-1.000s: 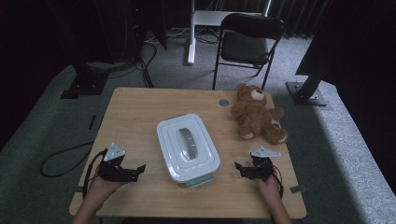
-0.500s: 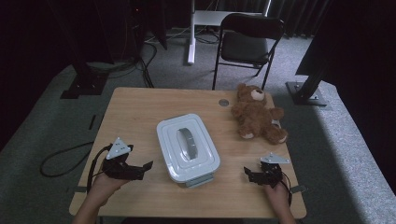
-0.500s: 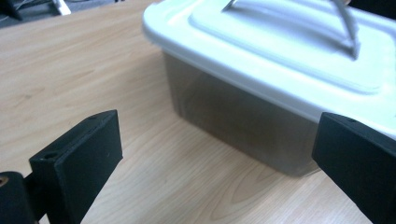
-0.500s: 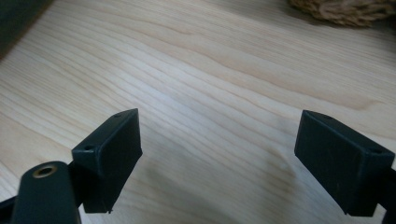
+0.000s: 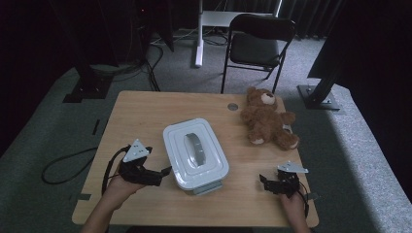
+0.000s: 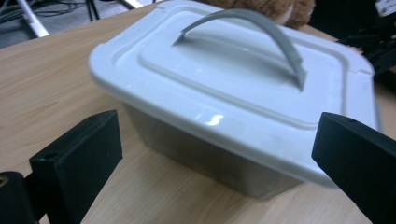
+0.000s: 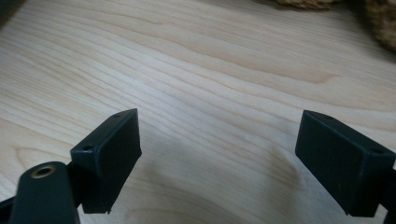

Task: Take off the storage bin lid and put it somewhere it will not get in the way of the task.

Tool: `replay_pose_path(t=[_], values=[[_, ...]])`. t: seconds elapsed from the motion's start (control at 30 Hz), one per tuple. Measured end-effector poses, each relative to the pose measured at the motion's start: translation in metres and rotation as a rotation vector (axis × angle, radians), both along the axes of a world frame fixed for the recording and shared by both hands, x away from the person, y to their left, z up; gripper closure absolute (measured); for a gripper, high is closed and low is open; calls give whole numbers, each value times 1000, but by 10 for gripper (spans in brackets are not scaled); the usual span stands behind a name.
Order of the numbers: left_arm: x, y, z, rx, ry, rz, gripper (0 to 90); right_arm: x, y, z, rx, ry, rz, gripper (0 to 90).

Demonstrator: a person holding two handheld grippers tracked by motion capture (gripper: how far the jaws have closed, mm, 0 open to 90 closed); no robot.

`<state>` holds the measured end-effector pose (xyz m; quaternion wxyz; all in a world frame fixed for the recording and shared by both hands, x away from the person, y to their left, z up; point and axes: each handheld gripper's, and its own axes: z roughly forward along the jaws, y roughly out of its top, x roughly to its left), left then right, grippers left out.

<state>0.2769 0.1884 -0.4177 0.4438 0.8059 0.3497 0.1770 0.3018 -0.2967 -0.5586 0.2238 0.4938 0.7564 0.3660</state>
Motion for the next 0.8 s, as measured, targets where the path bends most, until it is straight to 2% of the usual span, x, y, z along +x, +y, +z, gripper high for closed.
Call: replay_pose_path(t=[0.1,0.23,0.27,0.5,0.8], values=[[1,-3,1,-8,-11,-9,24,-2,-2,-2,-10,20,-19,135],[4,-12,5,5,-12,-21,24,-3,-4,-3,-6,28,-33,135],[5,-14,5,7,-11,-26,24,-2,-3,-3,-19,40,-38,136],[13,-29,7,14,4,-46,24,-1,-1,-3,-36,40,-43,130],[22,-51,2,56,39,-91,26,-1,-1,-3,-37,40,-46,128]])
